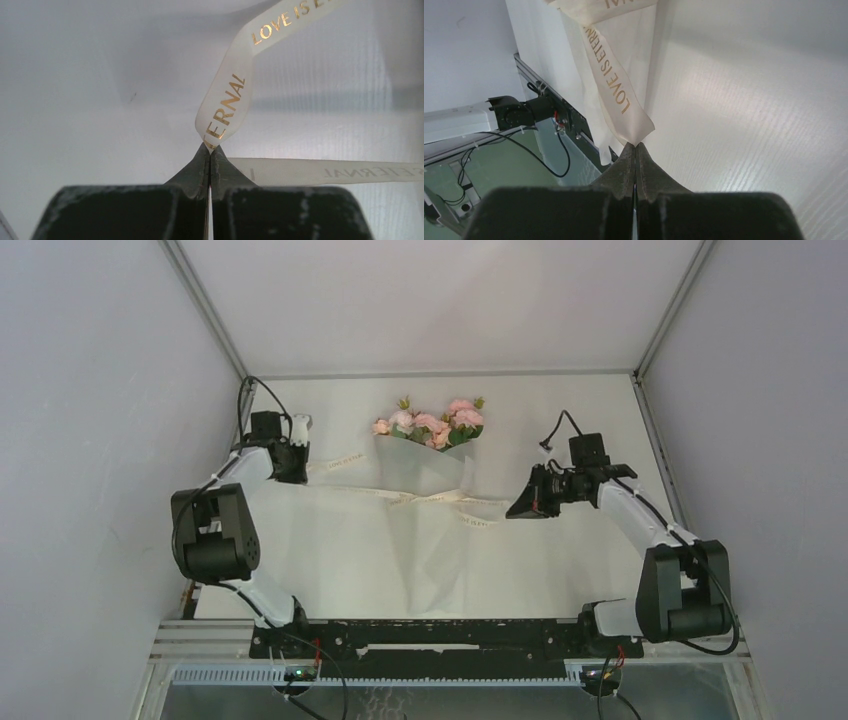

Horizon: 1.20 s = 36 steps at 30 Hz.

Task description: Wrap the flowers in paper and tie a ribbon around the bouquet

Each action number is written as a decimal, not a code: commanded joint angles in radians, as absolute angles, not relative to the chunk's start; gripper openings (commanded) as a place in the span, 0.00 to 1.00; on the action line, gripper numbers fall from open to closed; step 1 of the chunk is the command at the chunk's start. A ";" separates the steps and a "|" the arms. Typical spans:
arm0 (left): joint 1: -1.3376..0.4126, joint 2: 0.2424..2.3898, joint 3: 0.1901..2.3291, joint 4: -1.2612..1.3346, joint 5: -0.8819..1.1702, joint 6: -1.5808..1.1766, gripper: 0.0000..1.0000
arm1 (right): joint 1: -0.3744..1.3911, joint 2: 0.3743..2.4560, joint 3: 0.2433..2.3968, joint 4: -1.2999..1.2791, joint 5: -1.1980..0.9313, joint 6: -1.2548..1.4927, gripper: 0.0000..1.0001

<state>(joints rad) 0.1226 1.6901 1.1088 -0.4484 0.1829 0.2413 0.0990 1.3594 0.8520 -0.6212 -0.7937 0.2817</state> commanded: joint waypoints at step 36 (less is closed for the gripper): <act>-0.425 1.460 1.476 -0.850 0.823 0.526 0.83 | 0.597 1.220 1.086 0.108 -0.788 0.565 0.00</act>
<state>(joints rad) -0.3447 1.4345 1.4109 -0.9459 0.6125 0.5900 0.5575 1.1919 1.0168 -0.0666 -0.7860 0.5251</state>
